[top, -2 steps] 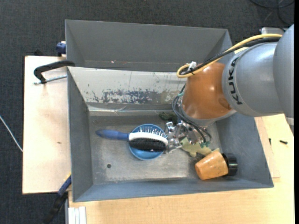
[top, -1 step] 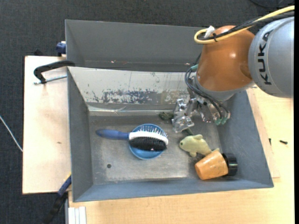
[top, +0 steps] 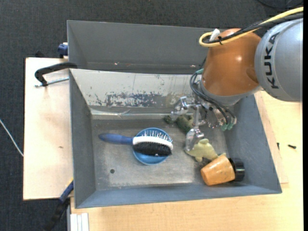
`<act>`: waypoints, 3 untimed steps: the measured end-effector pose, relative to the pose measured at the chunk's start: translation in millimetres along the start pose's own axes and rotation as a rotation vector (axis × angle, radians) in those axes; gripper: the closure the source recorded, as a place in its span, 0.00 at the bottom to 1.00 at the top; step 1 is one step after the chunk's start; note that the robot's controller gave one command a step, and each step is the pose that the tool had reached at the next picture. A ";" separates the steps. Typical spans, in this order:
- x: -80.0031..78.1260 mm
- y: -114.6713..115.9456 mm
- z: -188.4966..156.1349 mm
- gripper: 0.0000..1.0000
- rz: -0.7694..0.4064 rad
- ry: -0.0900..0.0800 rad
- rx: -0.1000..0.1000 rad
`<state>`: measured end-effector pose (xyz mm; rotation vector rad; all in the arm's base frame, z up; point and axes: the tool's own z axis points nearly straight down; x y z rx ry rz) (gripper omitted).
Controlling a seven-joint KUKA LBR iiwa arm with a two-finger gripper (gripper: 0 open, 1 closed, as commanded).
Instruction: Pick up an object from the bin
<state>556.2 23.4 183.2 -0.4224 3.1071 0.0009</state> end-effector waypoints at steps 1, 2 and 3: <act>-3.4 70.9 103.7 0.00 -0.117 0.008 -0.003; -4.0 68.0 100.1 1.00 -0.113 0.005 -0.001; -26.4 123.6 -54.8 1.00 -0.350 -0.008 -0.001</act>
Offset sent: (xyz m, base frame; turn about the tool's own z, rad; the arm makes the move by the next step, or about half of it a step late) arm -0.0143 0.0661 -0.1012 -0.1124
